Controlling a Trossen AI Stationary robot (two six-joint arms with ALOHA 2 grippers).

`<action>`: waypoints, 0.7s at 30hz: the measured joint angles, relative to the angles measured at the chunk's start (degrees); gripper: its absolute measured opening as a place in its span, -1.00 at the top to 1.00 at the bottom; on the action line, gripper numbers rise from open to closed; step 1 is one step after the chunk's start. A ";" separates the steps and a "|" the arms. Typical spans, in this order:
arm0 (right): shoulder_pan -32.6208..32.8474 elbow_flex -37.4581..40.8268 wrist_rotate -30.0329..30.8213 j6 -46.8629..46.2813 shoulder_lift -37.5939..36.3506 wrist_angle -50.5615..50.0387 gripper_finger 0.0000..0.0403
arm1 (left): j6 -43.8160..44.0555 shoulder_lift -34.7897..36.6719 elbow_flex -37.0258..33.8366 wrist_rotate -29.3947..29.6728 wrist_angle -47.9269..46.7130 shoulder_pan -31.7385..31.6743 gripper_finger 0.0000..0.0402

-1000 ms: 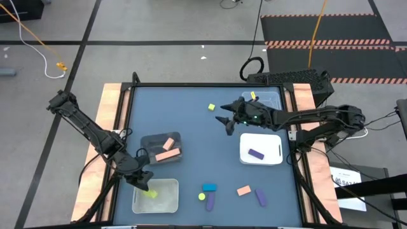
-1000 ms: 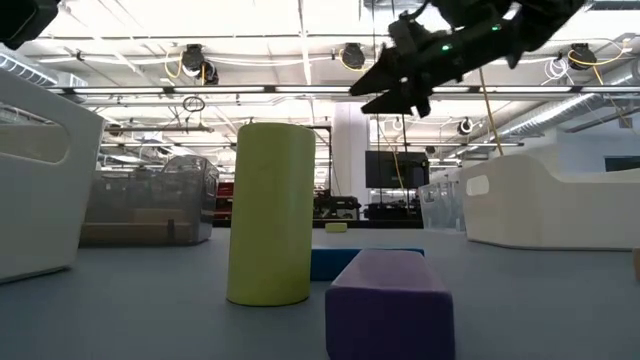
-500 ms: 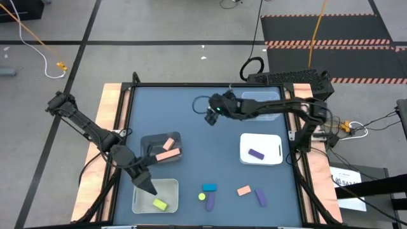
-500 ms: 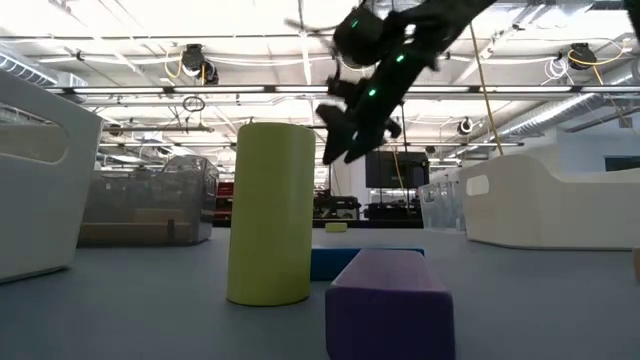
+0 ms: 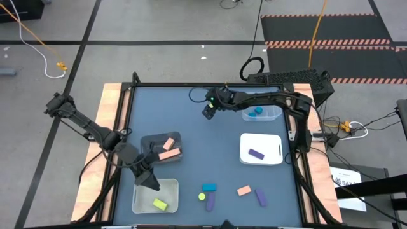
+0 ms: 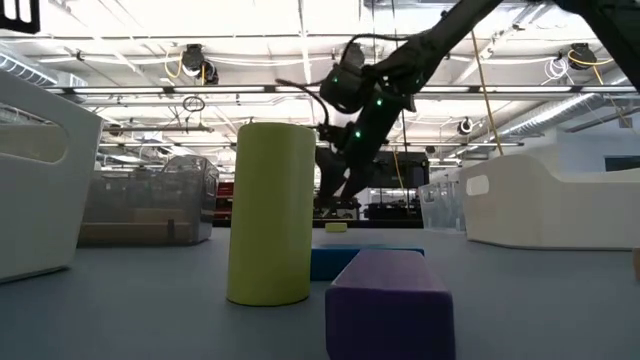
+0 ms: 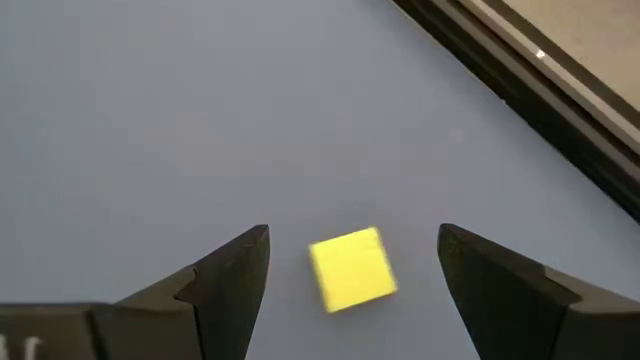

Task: Sort & place blocks by color
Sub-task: Put the top yellow block into the gray bin

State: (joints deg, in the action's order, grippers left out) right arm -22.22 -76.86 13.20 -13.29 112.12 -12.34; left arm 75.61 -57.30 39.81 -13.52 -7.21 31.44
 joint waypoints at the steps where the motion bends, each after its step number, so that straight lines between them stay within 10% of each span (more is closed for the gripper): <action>1: -0.41 0.00 -0.72 0.46 0.34 0.10 -0.38 | 0.01 0.00 0.00 -0.01 -0.34 -0.38 0.07; 21: -3.28 0.47 -7.49 8.00 5.22 -0.77 -0.38 | -3.51 0.00 0.00 -2.97 -1.33 -6.16 0.07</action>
State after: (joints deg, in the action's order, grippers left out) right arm -25.50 -76.39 5.71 -5.29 117.34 -13.11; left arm 72.10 -57.30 39.81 -16.49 -8.54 25.28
